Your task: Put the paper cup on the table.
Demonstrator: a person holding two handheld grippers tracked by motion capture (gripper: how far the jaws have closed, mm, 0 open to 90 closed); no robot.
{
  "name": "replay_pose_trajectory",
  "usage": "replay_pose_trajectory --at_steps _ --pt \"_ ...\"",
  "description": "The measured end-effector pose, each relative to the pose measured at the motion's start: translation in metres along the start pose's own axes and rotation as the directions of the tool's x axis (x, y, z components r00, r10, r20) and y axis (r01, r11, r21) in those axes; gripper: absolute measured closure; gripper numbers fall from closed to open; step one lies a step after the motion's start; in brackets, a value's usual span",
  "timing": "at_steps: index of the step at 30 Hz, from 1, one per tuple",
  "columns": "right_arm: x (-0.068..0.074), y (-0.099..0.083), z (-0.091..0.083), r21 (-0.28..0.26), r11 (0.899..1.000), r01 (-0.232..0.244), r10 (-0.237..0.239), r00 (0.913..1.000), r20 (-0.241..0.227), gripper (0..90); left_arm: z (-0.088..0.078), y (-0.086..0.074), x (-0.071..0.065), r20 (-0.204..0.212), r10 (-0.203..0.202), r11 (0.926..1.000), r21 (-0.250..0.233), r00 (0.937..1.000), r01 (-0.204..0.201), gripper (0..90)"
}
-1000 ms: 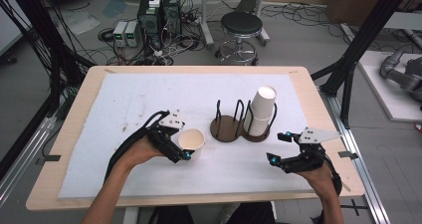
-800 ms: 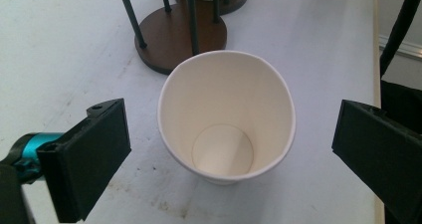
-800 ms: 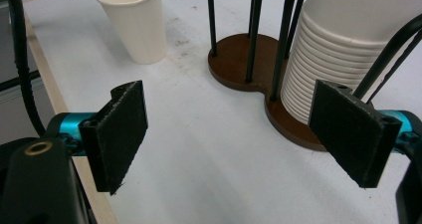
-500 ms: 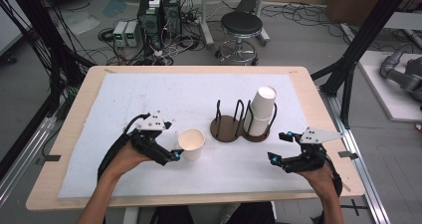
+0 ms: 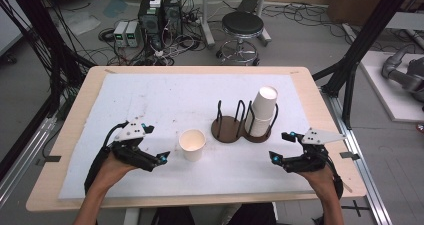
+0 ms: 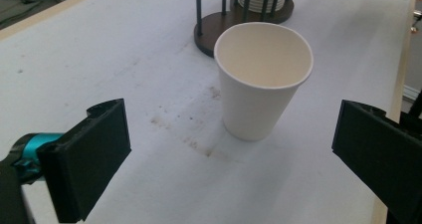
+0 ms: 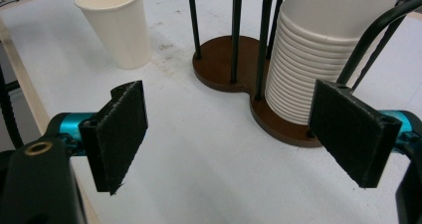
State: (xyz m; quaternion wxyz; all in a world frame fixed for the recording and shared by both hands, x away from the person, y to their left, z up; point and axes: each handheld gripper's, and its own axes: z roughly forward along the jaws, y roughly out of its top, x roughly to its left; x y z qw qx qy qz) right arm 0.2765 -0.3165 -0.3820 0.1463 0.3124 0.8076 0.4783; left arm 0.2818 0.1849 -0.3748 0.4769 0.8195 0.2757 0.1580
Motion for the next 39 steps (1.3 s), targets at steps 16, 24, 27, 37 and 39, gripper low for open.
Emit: replay_pose_trajectory --at_steps 16,24,27,37,39 --pt "-0.002 -0.007 0.002 0.001 1.0 -0.016 0.016 0.9993 0.034 16.2 -0.019 -0.034 0.004 -0.094 -0.079 0.9961 -0.046 0.9924 0.075 1.7" --pt "-0.004 -0.01 0.002 0.0 1.0 -0.031 0.031 0.9988 0.038 16.1 -0.028 -0.045 0.006 -0.119 -0.095 0.9949 -0.046 0.9884 0.09 1.7" --pt "-0.005 -0.01 0.002 0.002 0.999 -0.034 0.034 0.9987 0.037 16.2 -0.029 -0.047 0.007 -0.125 -0.101 0.9943 -0.045 0.9869 0.096 1.7" --pt "-0.006 -0.013 -0.001 0.004 0.999 -0.04 0.04 0.998 0.048 16.1 -0.029 -0.05 0.008 -0.121 -0.109 0.9932 -0.054 0.9867 0.103 1.7" --pt "-0.005 -0.013 -0.001 0.002 0.999 -0.045 0.045 0.9978 0.048 16.2 -0.028 -0.05 0.008 -0.122 -0.105 0.9938 -0.049 0.9869 0.099 1.7"
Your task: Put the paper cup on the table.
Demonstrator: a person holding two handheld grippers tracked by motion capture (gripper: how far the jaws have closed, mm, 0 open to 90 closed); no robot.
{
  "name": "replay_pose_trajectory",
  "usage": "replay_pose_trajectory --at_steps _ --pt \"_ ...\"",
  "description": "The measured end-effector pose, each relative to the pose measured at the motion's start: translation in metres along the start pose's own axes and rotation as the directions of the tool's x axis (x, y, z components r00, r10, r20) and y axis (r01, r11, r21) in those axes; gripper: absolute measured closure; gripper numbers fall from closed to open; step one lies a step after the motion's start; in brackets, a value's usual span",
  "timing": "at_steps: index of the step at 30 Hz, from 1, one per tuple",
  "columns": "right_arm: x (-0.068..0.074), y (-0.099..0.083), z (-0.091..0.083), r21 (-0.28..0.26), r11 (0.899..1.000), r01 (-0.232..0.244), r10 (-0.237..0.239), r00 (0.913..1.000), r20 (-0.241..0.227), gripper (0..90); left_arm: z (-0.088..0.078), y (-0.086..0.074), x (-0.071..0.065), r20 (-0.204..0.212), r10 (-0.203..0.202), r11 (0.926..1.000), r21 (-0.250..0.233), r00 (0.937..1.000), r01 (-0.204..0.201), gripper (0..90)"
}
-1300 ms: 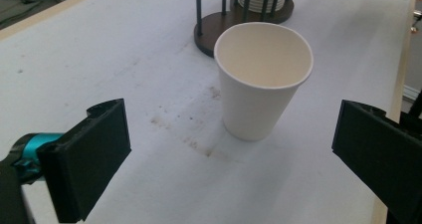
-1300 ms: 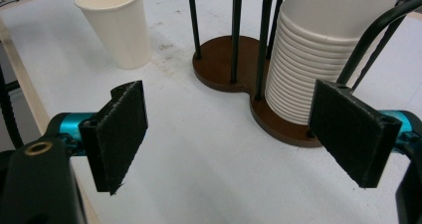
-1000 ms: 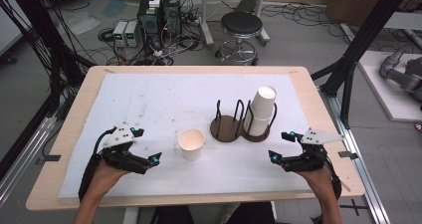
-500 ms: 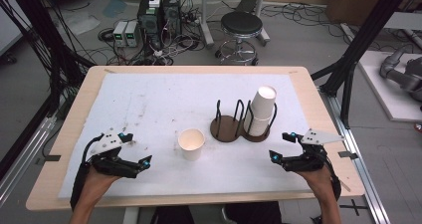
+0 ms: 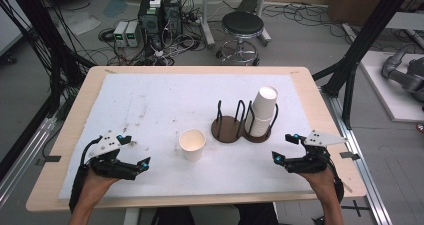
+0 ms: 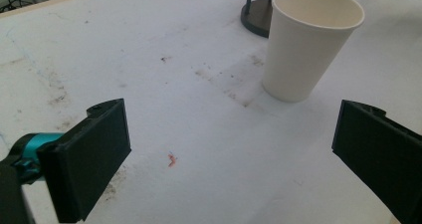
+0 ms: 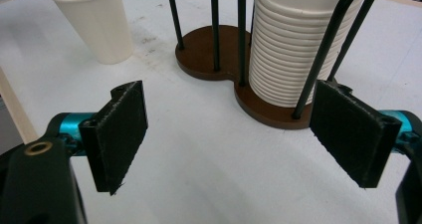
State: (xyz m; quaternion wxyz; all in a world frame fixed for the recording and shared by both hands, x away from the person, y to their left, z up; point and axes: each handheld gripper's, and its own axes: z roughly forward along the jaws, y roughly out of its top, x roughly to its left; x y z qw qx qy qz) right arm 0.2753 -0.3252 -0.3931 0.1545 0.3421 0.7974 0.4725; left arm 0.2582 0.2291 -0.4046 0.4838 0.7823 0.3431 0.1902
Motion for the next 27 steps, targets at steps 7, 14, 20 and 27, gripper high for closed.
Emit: replay_pose_trajectory --at_steps 7,14,20,27 --pt "0.0005 -0.0016 -0.0017 -0.001 1.0 -0.002 0.002 1.0 0.005 16.2 0.0011 -0.0004 -0.0006 0.001 0.0 1.0 -0.002 1.0 0.0 1.7" --pt "0.0007 -0.0024 -0.0032 -0.005 1.0 -0.007 0.007 1.0 0.006 16.2 0.0016 -0.0028 -0.0001 -0.005 -0.001 1.0 0.003 1.0 0.001 1.7" --pt "0.0001 -0.0032 -0.0028 -0.006 1.0 -0.007 0.007 1.0 0.005 16.2 0.0017 -0.0038 0.0005 0.007 -0.007 1.0 0.002 0.9999 0.007 1.7" --pt "0.001 -0.0031 -0.0026 -0.002 1.0 -0.006 0.006 1.0 0.005 16.2 0.0005 -0.0044 0.0013 -0.001 -0.012 0.9999 -0.003 0.9999 0.012 1.7"
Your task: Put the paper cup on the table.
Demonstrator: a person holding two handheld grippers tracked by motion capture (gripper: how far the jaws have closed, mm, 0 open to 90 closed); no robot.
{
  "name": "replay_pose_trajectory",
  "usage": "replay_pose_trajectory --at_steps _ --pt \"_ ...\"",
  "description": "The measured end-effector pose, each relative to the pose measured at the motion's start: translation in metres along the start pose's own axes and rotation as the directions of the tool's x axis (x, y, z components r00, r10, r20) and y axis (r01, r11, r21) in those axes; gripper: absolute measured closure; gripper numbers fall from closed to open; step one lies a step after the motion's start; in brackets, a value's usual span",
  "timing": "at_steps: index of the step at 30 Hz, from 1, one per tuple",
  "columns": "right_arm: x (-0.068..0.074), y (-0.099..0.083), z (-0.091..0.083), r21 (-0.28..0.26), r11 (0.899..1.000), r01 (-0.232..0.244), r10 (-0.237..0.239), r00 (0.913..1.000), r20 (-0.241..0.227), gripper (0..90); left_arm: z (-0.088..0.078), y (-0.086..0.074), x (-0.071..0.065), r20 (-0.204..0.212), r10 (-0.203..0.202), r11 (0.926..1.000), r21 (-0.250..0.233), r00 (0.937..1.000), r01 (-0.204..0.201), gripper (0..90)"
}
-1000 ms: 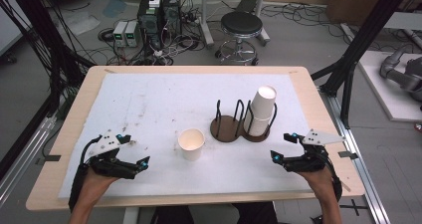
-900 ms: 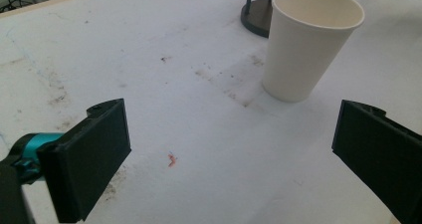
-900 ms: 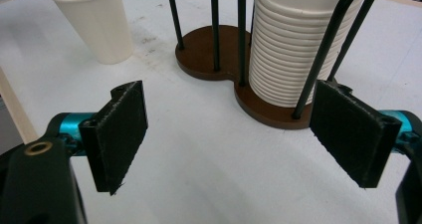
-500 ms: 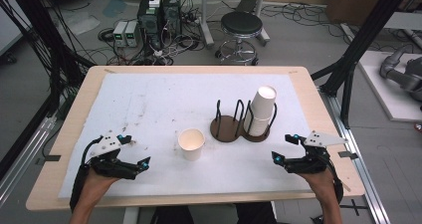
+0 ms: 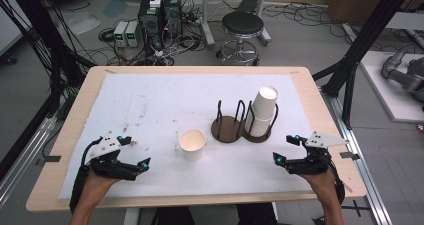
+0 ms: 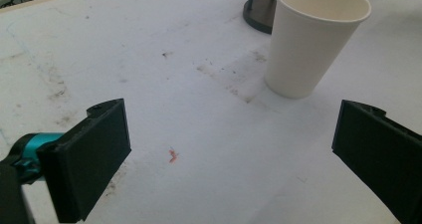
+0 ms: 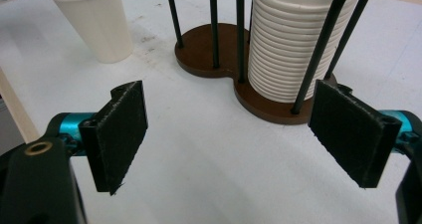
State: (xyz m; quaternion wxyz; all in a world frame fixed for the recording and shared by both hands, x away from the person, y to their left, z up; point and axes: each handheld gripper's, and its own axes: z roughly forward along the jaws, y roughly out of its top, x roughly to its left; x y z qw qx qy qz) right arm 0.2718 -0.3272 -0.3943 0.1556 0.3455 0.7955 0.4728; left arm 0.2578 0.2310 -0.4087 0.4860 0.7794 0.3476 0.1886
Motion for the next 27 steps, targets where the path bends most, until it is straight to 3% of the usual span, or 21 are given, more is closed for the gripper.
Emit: replay_pose_trajectory --at_steps 27 --pt "0.0004 -0.0023 0.0013 0.007 1.0 -0.006 0.006 1.0 0.006 16.2 -0.0025 -0.0025 0.0017 -0.005 -0.008 0.9999 -0.01 1.0 0.008 1.7"
